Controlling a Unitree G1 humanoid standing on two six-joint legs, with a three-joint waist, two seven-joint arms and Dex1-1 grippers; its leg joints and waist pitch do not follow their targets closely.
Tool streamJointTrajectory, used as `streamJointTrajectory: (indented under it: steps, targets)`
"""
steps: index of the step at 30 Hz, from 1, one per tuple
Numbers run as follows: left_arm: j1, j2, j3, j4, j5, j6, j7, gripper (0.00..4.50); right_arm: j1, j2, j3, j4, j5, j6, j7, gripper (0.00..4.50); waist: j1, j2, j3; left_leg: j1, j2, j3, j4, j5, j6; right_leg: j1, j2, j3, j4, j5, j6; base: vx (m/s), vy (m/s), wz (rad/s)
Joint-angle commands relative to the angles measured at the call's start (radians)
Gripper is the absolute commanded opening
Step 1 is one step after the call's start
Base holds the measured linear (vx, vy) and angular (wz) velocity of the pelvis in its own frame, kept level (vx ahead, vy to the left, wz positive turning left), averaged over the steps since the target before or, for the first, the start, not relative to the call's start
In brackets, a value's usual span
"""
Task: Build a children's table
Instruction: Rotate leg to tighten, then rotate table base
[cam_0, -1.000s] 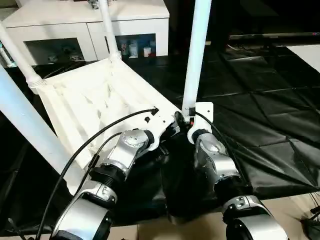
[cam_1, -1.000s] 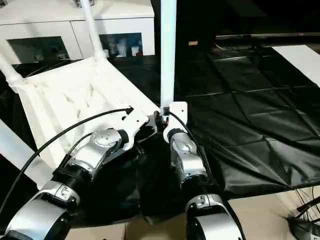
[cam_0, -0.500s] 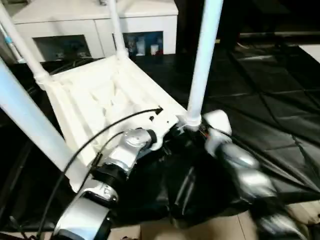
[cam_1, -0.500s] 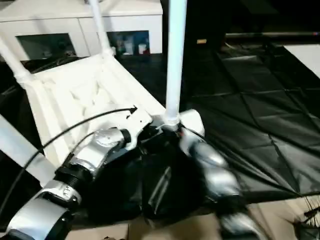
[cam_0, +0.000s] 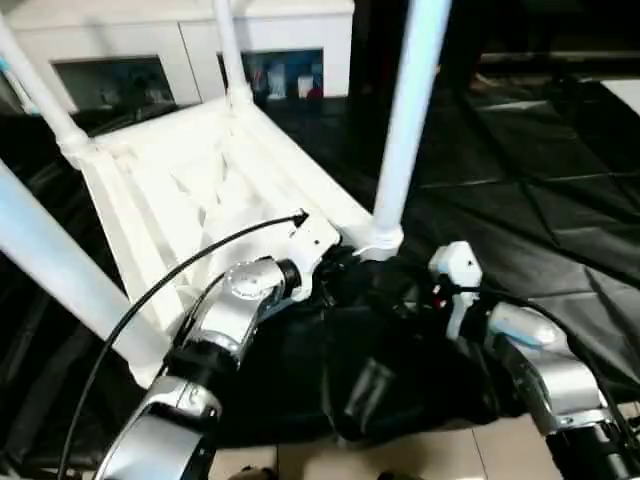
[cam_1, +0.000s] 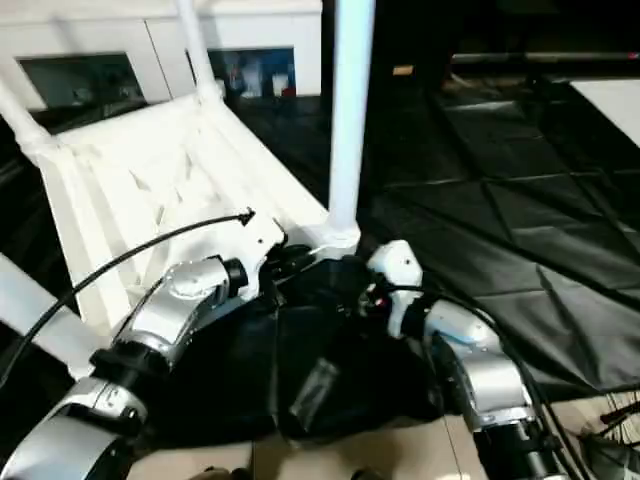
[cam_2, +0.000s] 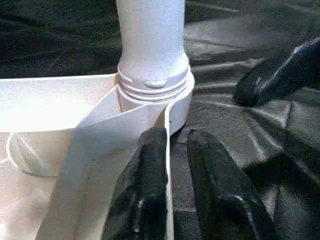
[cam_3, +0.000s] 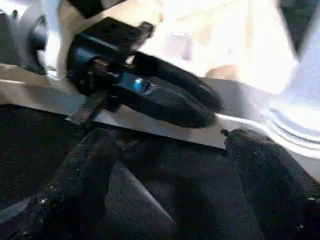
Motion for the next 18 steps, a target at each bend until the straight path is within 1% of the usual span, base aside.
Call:
streamJointTrajectory:
  steps: [1,2,3,4,5,6,7,8,9,10,12,13,14,16,17,18]
  targets:
    - [0.047,0.042,0.004,-0.050,-0.004,0.043,-0.019,1.10,0.019,-0.012,0.013,-0.037,0.010,0.019,0.033,3.82,0.006,-0.014,-0.067,0.014,0.056,-0.025,-0.039,0.035,0.236,0.056,-0.049,0.030,-0.020,0.224,-0.314,0.000,0.000,0.00]
    - [0.053,0.047,0.005,-0.063,-0.007,0.049,-0.023,1.21,0.021,-0.014,0.015,-0.040,0.010,0.021,0.038,3.82,0.006,-0.014,-0.064,0.013,0.056,-0.024,-0.038,0.028,0.250,0.055,-0.050,0.029,-0.021,0.219,-0.321,0.000,0.000,0.00]
    - [0.071,0.061,0.007,-0.101,-0.015,0.064,-0.035,1.32,0.025,-0.019,0.022,-0.049,0.013,0.024,0.053,3.82,0.005,-0.015,-0.064,0.014,0.056,-0.023,-0.038,0.017,0.251,0.055,-0.051,0.029,-0.022,0.204,-0.322,0.000,0.000,0.00]
    - [0.091,0.075,0.008,-0.142,-0.022,0.081,-0.045,1.35,0.031,-0.028,0.031,-0.061,0.016,0.028,0.068,3.82,0.005,-0.016,-0.060,0.014,0.057,-0.022,-0.041,-0.014,0.245,0.056,-0.052,0.029,-0.026,0.155,-0.320,0.000,0.000,0.00]
    - [0.095,0.077,0.008,-0.150,-0.023,0.084,-0.047,1.42,0.032,-0.029,0.032,-0.062,0.016,0.028,0.070,3.82,0.006,-0.015,-0.059,0.015,0.059,-0.023,-0.043,-0.030,0.239,0.058,-0.054,0.029,-0.028,0.130,-0.319,0.000,0.000,0.00]
    - [0.126,0.097,0.010,-0.216,-0.036,0.113,-0.063,1.54,0.037,-0.037,0.042,-0.073,0.013,0.028,0.078,3.82,0.007,-0.013,-0.056,0.018,0.061,-0.021,-0.046,-0.062,0.224,0.054,-0.053,0.030,-0.034,0.077,-0.313,0.000,0.000,0.00]
    - [0.140,0.104,0.011,-0.248,-0.041,0.127,-0.068,1.54,0.037,-0.039,0.045,-0.073,0.011,0.027,0.077,3.82,0.006,-0.013,-0.054,0.018,0.063,-0.022,-0.050,-0.084,0.205,0.055,-0.053,0.030,-0.037,0.030,-0.305,0.000,0.000,0.00]
    - [0.148,0.107,0.011,-0.268,-0.045,0.137,-0.072,1.71,0.036,-0.038,0.045,-0.070,0.008,0.024,0.073,3.82,0.006,-0.014,-0.050,0.018,0.062,-0.021,-0.054,-0.117,0.183,0.054,-0.053,0.032,-0.042,-0.020,-0.295,0.000,0.000,0.00]
    - [0.151,0.108,0.012,-0.276,-0.047,0.140,-0.073,1.74,0.036,-0.038,0.045,-0.069,0.006,0.023,0.072,3.82,0.006,-0.013,-0.049,0.020,0.063,-0.022,-0.057,-0.133,0.170,0.054,-0.053,0.032,-0.044,-0.045,-0.292,0.000,0.000,0.00]
    - [0.164,0.113,0.011,-0.311,-0.058,0.160,-0.081,1.76,0.033,-0.034,0.044,-0.065,0.002,0.020,0.063,3.82,0.006,-0.011,-0.050,0.022,0.061,-0.022,-0.058,-0.151,0.150,0.054,-0.053,0.033,-0.047,-0.076,-0.282,0.000,0.000,0.00]
    - [0.187,0.120,0.007,-0.379,-0.083,0.196,-0.095,1.98,0.024,-0.019,0.034,-0.053,-0.003,0.012,0.043,3.82,0.006,-0.011,-0.052,0.022,0.061,-0.023,-0.058,-0.140,0.135,0.054,-0.052,0.035,-0.043,-0.050,-0.281,0.000,0.000,0.00]
    - [0.192,0.123,0.004,-0.396,-0.089,0.204,-0.100,1.98,0.021,-0.015,0.031,-0.050,-0.003,0.011,0.038,3.82,0.006,-0.012,-0.053,0.022,0.060,-0.022,-0.057,-0.129,0.134,0.054,-0.050,0.035,-0.042,-0.026,-0.284,0.000,0.000,0.00]
    - [0.208,0.133,-0.003,-0.455,-0.114,0.230,-0.119,2.14,0.009,-0.001,0.024,-0.035,-0.008,0.002,0.016,3.82,0.007,-0.011,-0.059,0.023,0.060,-0.023,-0.054,-0.110,0.134,0.057,-0.052,0.035,-0.035,0.002,-0.289,0.000,0.000,0.00]
    - [0.227,0.139,-0.010,-0.523,-0.150,0.267,-0.148,2.28,-0.010,0.018,0.014,-0.009,-0.016,-0.008,-0.021,3.82,0.005,-0.012,-0.059,0.019,0.057,-0.022,-0.052,-0.088,0.140,0.057,-0.051,0.034,-0.032,0.028,-0.298,0.000,0.000,0.00]
    - [0.234,0.140,-0.012,-0.550,-0.169,0.285,-0.163,2.38,-0.018,0.027,0.009,0.001,-0.015,-0.011,-0.033,3.82,0.006,-0.010,-0.059,0.022,0.058,-0.021,-0.051,-0.087,0.139,0.055,-0.052,0.035,-0.032,0.030,-0.302,0.000,0.000,0.00]
    - [0.240,0.143,-0.015,-0.576,-0.186,0.303,-0.178,2.48,-0.026,0.036,0.003,0.011,-0.006,-0.007,-0.037,3.82,0.006,-0.010,-0.059,0.021,0.056,-0.020,-0.050,-0.085,0.140,0.055,-0.050,0.035,-0.031,0.032,-0.305,0.000,0.000,0.00]
